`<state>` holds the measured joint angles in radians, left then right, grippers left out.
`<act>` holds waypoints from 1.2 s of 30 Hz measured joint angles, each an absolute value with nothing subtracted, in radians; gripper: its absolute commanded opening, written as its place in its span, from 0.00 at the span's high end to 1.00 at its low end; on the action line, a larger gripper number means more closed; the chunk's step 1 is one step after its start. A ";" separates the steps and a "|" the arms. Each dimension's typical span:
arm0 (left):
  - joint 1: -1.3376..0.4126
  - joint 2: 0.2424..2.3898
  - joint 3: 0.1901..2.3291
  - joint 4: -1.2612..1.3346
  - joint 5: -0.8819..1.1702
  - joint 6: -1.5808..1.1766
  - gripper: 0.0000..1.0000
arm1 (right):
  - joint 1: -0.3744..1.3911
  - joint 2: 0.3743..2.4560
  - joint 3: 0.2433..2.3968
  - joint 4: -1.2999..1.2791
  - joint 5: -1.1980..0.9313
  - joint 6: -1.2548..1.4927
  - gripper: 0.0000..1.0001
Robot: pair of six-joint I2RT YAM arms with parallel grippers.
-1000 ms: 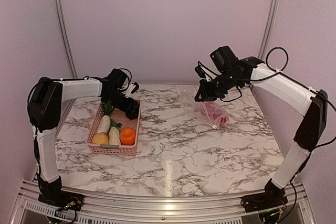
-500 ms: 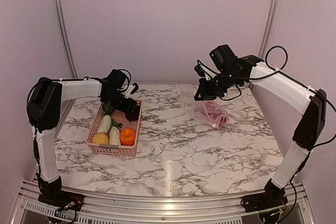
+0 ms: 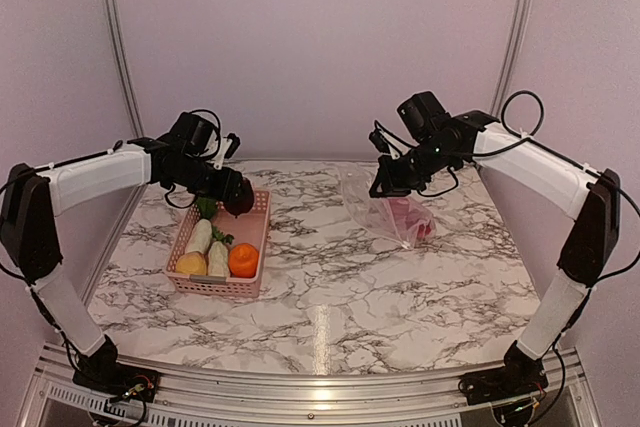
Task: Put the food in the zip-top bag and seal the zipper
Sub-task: Place the fake fruit in the zipper food storage bag.
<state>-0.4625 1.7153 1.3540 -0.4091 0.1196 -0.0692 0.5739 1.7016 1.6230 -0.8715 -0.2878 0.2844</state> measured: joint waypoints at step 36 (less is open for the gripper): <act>-0.875 1.715 1.539 0.252 0.227 -0.429 0.69 | 0.574 1.702 1.769 -0.879 -0.364 0.329 1.00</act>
